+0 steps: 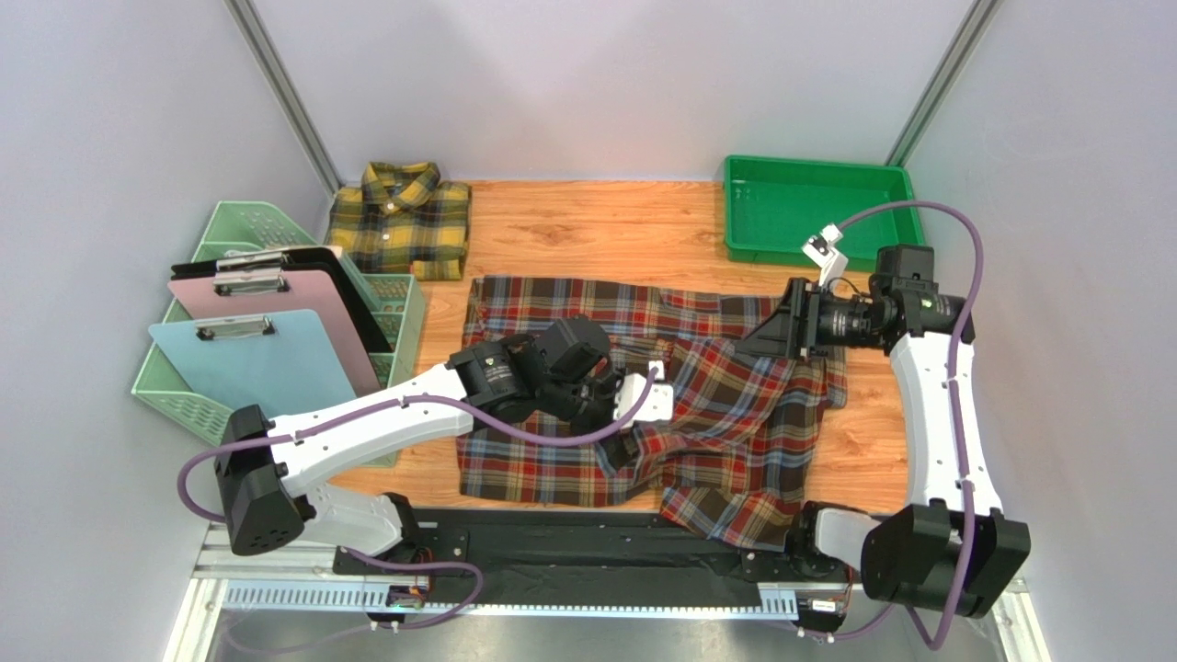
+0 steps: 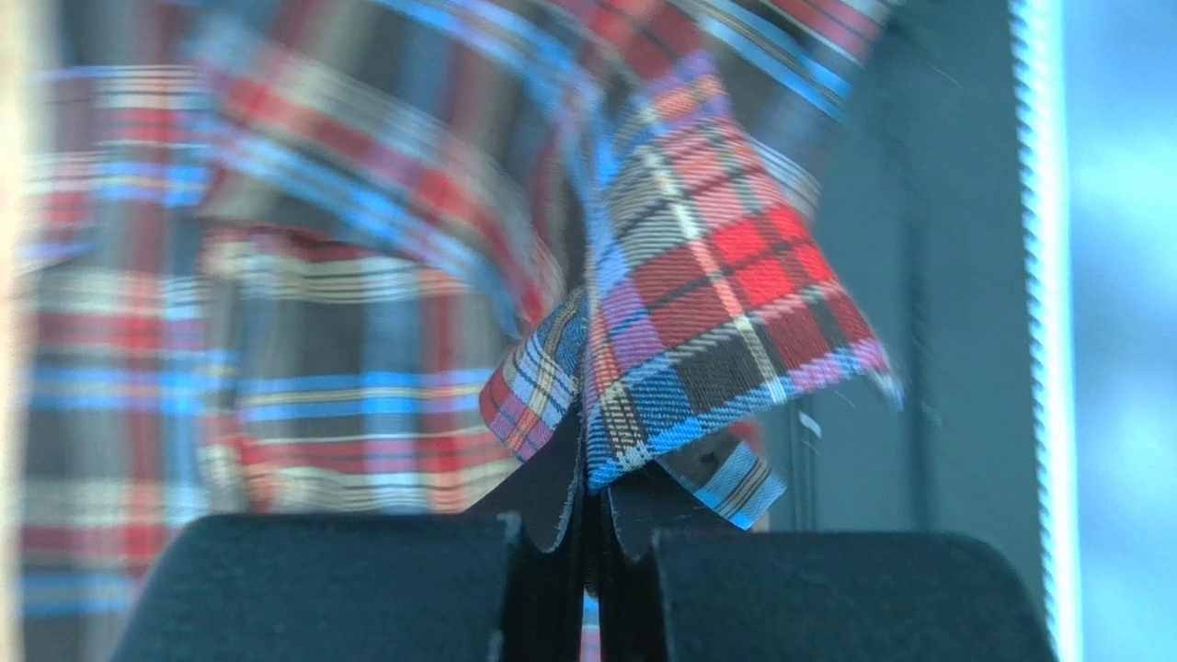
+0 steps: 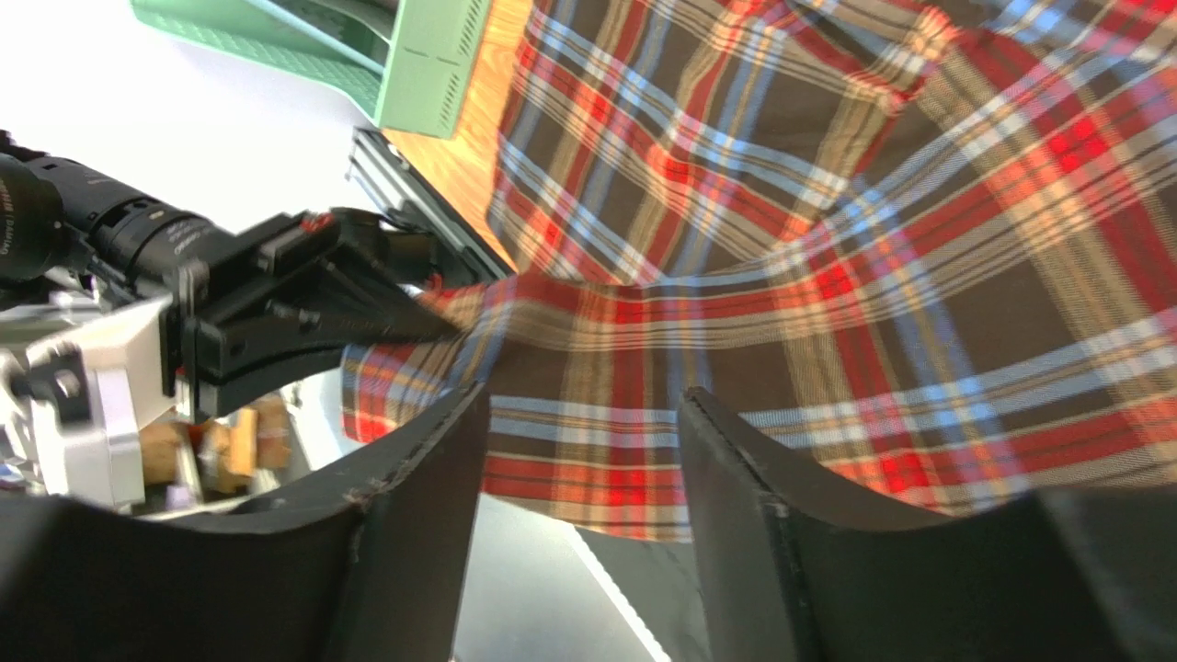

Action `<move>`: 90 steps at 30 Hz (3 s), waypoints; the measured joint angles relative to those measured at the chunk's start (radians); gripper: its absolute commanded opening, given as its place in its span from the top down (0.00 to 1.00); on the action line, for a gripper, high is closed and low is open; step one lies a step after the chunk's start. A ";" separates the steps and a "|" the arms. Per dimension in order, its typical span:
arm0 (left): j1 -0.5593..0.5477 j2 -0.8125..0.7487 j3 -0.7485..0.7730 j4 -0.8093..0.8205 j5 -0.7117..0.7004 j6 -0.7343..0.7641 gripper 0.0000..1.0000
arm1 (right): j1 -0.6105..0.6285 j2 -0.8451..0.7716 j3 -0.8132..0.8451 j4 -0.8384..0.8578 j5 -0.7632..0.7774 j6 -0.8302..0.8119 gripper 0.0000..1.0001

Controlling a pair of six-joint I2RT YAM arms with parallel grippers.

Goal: Fold and stack the long sleeve shirts
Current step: Fold the shirt

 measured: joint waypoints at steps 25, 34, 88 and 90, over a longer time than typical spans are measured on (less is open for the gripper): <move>0.682 0.513 0.344 -0.126 0.296 -0.227 1.00 | -0.021 0.659 0.340 0.106 0.345 -0.137 0.43; 0.827 0.614 0.319 -0.123 0.310 -0.289 1.00 | -0.021 0.782 0.384 0.082 0.465 -0.153 0.43; 0.872 0.550 0.261 -0.231 0.107 -0.178 0.30 | 0.008 0.859 0.370 0.080 0.769 -0.466 0.54; 0.867 0.546 0.261 -0.237 0.093 -0.171 0.30 | 0.006 0.850 0.370 0.075 0.784 -0.463 0.53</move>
